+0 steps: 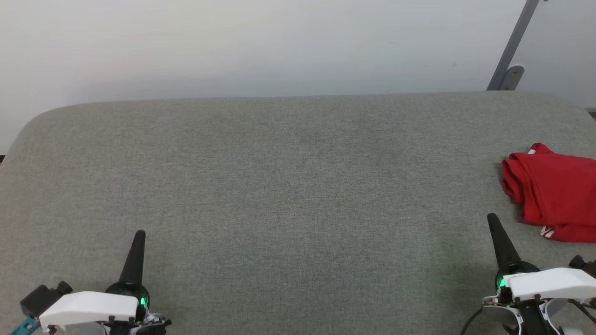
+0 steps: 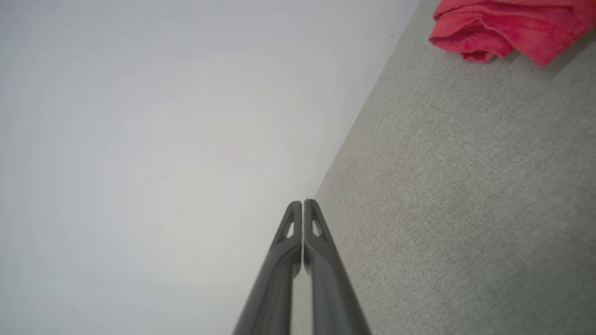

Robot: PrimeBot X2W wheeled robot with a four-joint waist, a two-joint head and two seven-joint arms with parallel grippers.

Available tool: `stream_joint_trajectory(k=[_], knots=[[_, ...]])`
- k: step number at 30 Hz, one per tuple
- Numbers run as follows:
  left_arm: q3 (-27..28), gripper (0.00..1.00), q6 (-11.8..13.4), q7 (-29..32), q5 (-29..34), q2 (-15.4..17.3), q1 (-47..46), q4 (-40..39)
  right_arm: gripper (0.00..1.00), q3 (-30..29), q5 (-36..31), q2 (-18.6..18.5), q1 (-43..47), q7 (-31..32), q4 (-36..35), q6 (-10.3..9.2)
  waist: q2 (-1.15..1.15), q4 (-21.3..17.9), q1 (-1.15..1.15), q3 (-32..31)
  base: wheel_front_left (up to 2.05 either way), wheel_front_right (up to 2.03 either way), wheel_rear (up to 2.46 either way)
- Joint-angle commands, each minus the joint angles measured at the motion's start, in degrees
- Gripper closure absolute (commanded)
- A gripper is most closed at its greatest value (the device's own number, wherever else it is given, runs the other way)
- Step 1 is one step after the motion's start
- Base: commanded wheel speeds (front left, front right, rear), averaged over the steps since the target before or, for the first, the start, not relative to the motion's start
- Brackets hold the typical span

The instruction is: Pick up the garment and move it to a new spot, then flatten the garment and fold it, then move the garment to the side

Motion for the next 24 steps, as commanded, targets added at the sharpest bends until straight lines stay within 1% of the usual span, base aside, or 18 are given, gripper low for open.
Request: stream_joint_trajectory(k=[1,24], knots=[[0.39,1.0,0.08,0.32,-1.38,-0.13,-1.31,-0.21,1.0,0.04,1.35,0.01,-1.05,0.32,-0.26,-0.05,0.0,-0.03,0.0,-0.02,0.0,0.0,0.0],[1.72,1.0,0.1,3.28,-10.08,-1.92,-3.45,1.05,1.0,0.11,11.84,0.09,-2.09,2.08,0.64,-0.05,0.0,-0.48,0.0,-0.37,0.0,0.0,0.0]])
